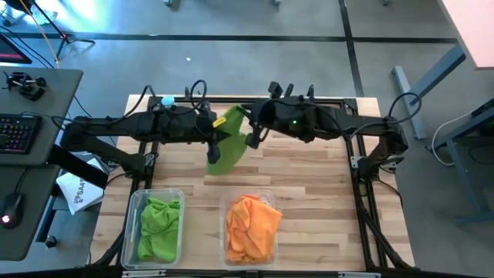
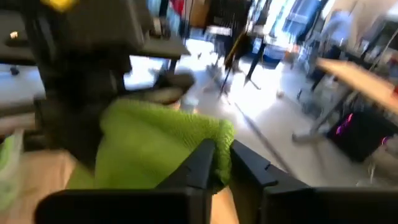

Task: Sort microfiber towel by color & place in baskets
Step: Put the green towel into the left transparent bin

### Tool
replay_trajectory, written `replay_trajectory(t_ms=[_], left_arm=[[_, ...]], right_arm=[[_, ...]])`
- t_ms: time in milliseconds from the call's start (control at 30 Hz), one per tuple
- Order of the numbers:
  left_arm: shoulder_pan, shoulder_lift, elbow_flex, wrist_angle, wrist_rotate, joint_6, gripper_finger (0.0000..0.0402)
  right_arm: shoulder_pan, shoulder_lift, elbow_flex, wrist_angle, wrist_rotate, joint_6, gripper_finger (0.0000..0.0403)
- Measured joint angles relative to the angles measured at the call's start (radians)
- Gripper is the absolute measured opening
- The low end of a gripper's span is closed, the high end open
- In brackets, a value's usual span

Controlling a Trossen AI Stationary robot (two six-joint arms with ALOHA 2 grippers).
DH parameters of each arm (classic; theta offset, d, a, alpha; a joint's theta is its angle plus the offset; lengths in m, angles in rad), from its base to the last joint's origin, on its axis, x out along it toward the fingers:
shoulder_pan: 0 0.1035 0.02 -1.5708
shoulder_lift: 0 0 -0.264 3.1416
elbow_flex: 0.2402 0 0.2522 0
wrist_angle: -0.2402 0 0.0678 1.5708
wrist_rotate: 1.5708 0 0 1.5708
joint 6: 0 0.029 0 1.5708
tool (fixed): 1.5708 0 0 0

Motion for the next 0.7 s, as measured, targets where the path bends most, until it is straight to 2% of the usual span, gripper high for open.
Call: replay_trajectory(t_ms=[167,333,600,700], left_arm=[[0.000,-0.031,0.000,-0.036,-0.017,-0.005,0.0003],[0.000,-0.059,0.000,-0.049,-0.019,-0.005,0.0001],[0.000,-0.108,0.000,-0.053,-0.019,0.015,0.0001],[0.000,-0.120,0.000,-0.069,-0.006,0.020,0.0001]], right_arm=[[-0.007,-0.030,0.000,-0.156,-0.068,0.133,0.0085],[-0.007,-0.050,0.000,-0.389,-0.083,0.286,0.0128],[0.005,-0.048,-0.059,-0.759,-0.057,0.614,0.0139],[0.018,-0.050,-0.121,-0.890,-0.090,0.785,0.0139]])
